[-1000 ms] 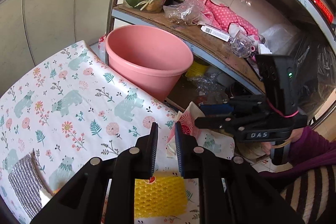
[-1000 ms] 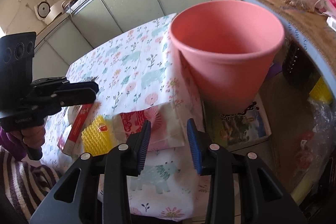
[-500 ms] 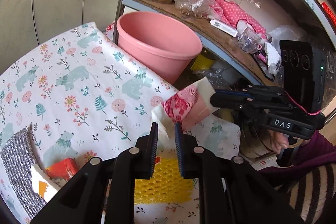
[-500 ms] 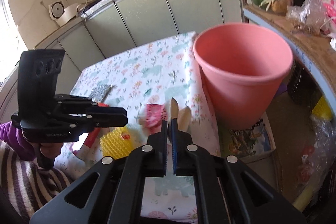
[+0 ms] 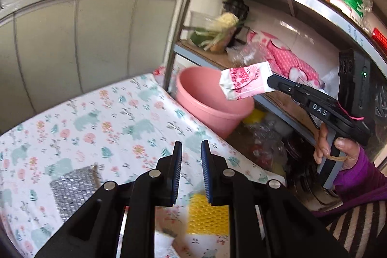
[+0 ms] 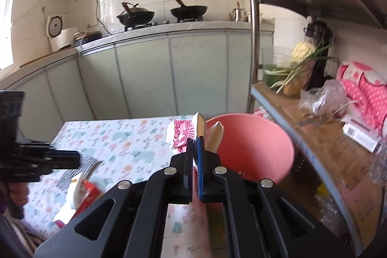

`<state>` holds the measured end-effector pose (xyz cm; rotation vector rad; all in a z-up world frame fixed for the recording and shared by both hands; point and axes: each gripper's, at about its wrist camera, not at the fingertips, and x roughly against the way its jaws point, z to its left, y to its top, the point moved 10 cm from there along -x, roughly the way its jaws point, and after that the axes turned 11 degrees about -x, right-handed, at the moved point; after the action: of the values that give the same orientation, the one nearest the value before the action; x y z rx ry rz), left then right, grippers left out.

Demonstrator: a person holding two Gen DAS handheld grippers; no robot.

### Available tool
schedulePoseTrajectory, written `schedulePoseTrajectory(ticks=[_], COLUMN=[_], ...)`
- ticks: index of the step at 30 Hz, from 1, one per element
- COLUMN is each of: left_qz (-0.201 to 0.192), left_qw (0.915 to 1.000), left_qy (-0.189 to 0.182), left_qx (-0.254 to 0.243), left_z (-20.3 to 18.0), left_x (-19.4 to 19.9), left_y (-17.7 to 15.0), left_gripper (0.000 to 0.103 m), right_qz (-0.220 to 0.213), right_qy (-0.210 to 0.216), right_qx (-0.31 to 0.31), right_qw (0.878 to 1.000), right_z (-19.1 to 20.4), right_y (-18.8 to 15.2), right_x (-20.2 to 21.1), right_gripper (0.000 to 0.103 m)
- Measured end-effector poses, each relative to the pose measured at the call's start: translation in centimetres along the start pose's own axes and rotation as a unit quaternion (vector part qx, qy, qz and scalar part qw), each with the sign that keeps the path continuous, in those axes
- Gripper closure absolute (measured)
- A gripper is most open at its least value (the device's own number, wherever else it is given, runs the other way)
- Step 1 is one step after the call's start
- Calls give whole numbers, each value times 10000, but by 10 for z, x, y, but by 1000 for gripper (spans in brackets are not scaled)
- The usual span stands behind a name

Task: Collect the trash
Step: 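Grasp the pink carton with the right tool and drop it into the pink bucket, then grasp the grey steel-wool pad with the left tool while the right tool grasps the white foam piece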

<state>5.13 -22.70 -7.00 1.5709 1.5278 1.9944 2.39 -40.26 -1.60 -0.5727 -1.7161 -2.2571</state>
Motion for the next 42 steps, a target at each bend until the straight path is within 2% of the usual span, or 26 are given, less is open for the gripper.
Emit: schedulePoseTrajectory(ticks=[7, 13, 19, 25, 26, 29, 33, 37, 42], left_qz=[-276, -353, -295, -252, -245, -215, -175, -94, 79], left_qw=[9962, 9895, 9843, 9808, 9804, 9788, 9761, 9731, 9705], left_qy=[732, 1181, 1451, 1589, 1602, 1658, 1743, 1838, 1839], left_qx=[385, 758, 957, 1101, 1120, 1181, 1288, 1386, 1557], left_z=[45, 77, 96, 107, 108, 112, 119, 124, 131], left_x=[40, 64, 78, 85, 86, 89, 92, 94, 91], left_y=[-6, -20, -34, -45, -46, -51, -57, -67, -83], left_gripper=[88, 88, 88, 88, 88, 88, 86, 74, 70], right_qz=[-141, 183, 575, 693, 691, 676, 621, 656, 913], right_qy=[-674, -953, -1147, -1250, -1256, -1137, -878, -536, 2], right_qx=[222, 122, 104, 136, 128, 82, 149, 172, 111], right_qw=[9974, 9952, 9917, 9896, 9896, 9912, 9941, 9963, 9958], right_z=[-18, -36, -46, -51, -51, -46, -27, -4, 26], right_y=[8, -5, -24, -30, -30, -29, -27, -29, -39], right_x=[-30, -61, -84, -92, -92, -87, -75, -64, -54], right_gripper=[100, 100, 99, 99, 96, 87, 85, 78, 76])
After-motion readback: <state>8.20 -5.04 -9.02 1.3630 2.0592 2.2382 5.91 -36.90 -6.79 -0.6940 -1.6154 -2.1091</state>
